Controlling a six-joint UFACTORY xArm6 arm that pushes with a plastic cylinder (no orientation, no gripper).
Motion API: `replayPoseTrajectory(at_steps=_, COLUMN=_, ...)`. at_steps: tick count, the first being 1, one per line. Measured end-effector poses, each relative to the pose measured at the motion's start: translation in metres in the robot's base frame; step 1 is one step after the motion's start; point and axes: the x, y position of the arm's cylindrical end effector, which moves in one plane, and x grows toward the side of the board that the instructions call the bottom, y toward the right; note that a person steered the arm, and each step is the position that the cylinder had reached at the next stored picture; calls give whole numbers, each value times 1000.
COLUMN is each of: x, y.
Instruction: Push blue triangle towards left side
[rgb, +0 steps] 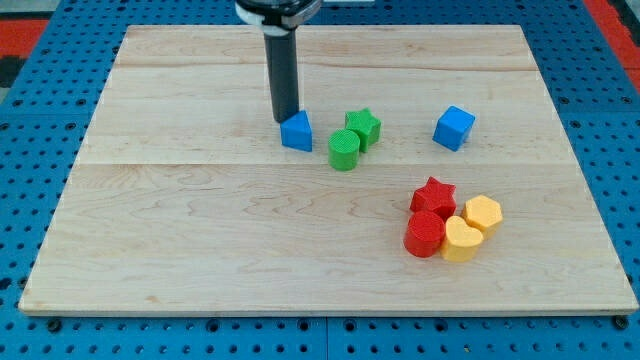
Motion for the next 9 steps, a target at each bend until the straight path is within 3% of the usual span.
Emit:
replayPoseTrajectory(at_steps=1, x=-37, y=29)
replayPoseTrajectory(at_steps=2, x=-34, y=66)
replayPoseTrajectory(at_steps=3, x=6, y=69)
replayPoseTrajectory(at_steps=6, x=14, y=-72)
replayPoseTrajectory(at_steps=8, x=41, y=0)
replayPoseTrajectory(at_steps=9, x=73, y=-45)
